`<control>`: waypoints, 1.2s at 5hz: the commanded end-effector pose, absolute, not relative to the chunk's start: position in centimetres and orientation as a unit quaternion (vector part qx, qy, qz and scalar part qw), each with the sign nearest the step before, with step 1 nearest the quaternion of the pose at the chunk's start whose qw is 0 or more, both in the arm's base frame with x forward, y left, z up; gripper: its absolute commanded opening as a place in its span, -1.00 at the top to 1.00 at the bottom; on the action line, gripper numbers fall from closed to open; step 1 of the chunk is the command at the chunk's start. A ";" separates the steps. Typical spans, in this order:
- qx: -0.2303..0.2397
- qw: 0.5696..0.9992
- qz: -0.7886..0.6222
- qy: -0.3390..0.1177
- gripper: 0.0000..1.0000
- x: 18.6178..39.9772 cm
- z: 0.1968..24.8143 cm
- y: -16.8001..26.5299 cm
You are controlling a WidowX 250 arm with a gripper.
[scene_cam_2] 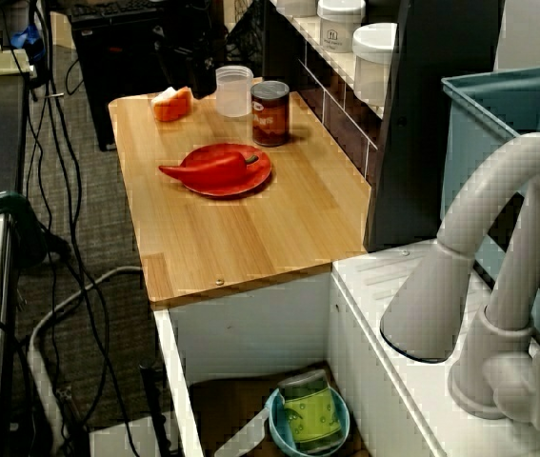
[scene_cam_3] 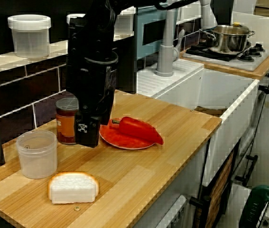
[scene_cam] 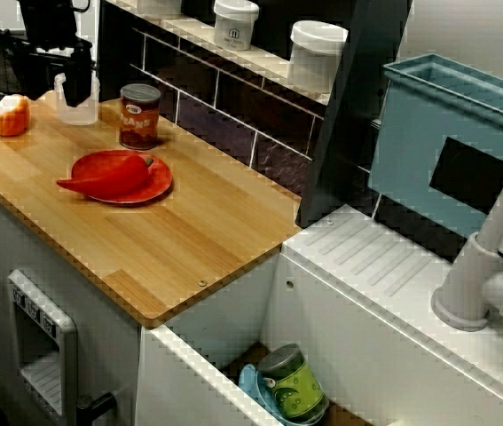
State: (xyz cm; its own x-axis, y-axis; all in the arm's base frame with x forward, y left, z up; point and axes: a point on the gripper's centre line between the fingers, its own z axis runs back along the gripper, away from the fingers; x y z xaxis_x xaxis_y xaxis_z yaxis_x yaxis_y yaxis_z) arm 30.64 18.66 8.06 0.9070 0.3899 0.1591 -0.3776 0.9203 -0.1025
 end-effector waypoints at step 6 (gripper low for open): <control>0.015 0.981 0.180 -0.072 -1.00 29.6 9.4 25.3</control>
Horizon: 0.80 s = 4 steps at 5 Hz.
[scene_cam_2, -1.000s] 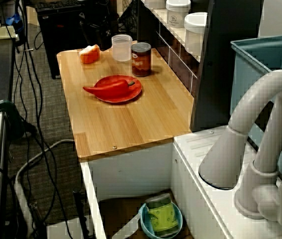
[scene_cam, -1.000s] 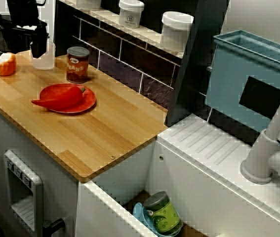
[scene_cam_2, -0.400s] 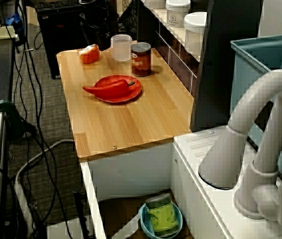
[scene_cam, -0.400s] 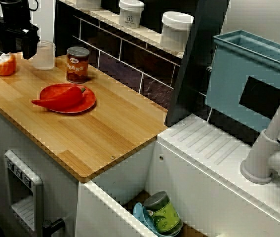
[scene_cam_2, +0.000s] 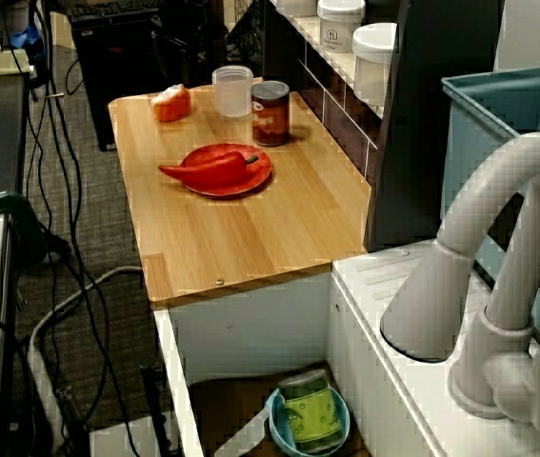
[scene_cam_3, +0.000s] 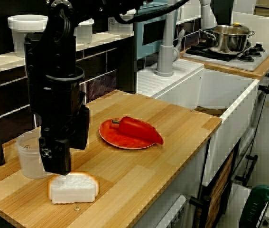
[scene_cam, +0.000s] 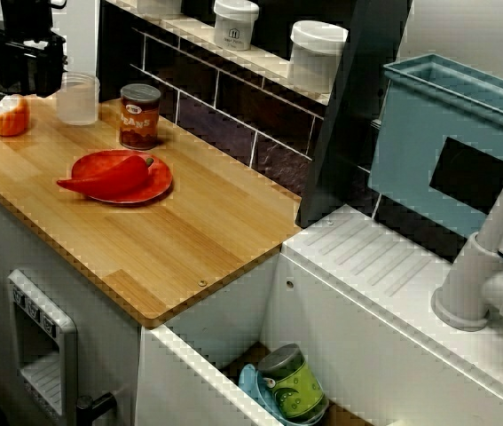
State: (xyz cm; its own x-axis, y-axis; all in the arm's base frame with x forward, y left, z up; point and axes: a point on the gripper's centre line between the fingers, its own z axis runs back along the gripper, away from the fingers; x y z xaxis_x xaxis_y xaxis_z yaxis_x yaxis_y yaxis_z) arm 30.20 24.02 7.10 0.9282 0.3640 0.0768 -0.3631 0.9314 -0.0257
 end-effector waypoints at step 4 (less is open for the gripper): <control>0.038 0.970 0.224 -0.081 -1.00 29.4 6.3 26.2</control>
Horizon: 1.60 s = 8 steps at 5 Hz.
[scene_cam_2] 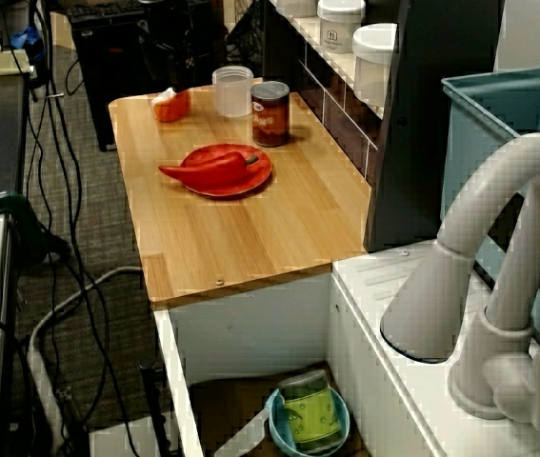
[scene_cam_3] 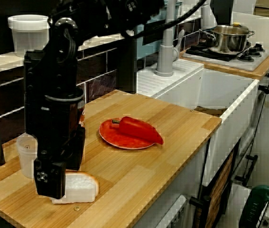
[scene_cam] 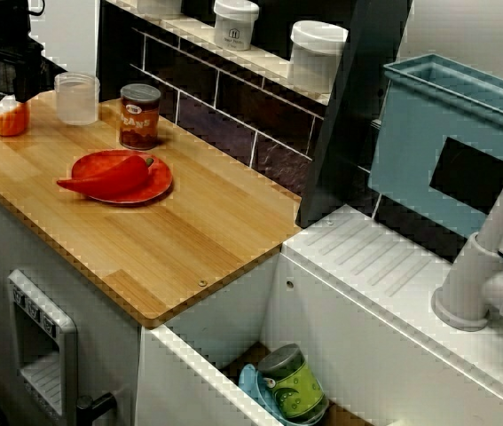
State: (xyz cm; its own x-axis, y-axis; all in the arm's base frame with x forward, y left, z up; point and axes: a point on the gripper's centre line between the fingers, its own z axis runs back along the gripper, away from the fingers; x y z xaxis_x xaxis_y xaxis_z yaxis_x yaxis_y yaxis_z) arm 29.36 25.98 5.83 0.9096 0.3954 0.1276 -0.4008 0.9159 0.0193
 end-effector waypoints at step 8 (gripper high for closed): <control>0.025 0.954 0.293 -0.067 1.00 30.2 5.8 26.6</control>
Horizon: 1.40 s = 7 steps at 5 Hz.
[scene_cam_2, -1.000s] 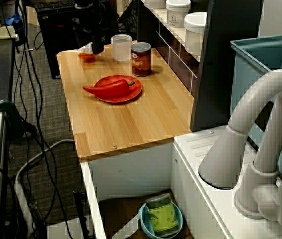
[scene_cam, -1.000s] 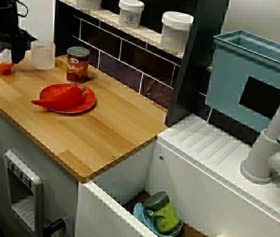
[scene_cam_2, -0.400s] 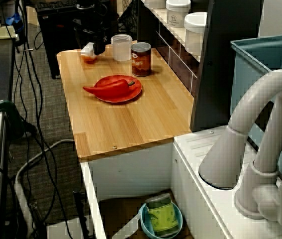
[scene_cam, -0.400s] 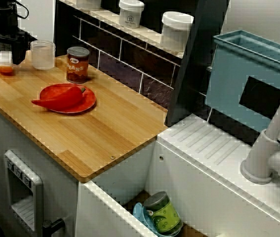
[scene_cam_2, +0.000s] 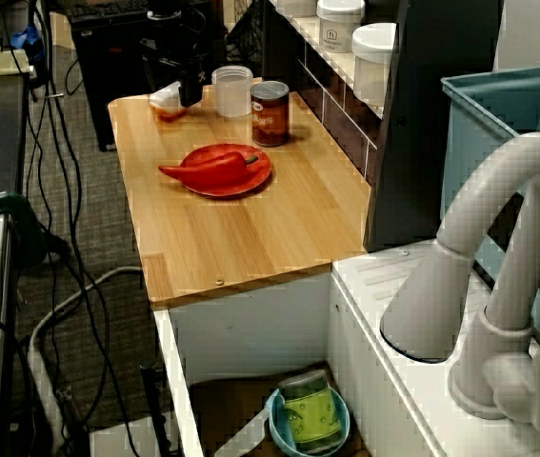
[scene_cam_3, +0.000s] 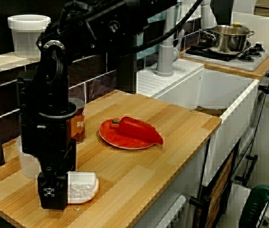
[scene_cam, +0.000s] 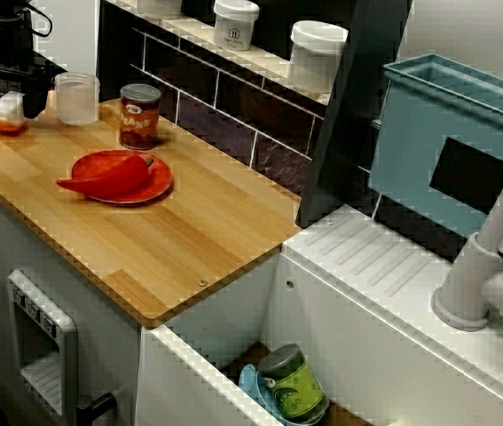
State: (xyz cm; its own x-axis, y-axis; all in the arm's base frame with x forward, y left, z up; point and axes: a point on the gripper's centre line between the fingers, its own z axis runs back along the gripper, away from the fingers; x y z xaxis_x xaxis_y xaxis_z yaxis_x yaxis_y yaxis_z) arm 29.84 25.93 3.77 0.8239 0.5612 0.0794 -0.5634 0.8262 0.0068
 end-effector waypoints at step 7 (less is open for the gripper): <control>-0.042 0.975 0.192 -0.100 1.00 28.6 11.9 15.1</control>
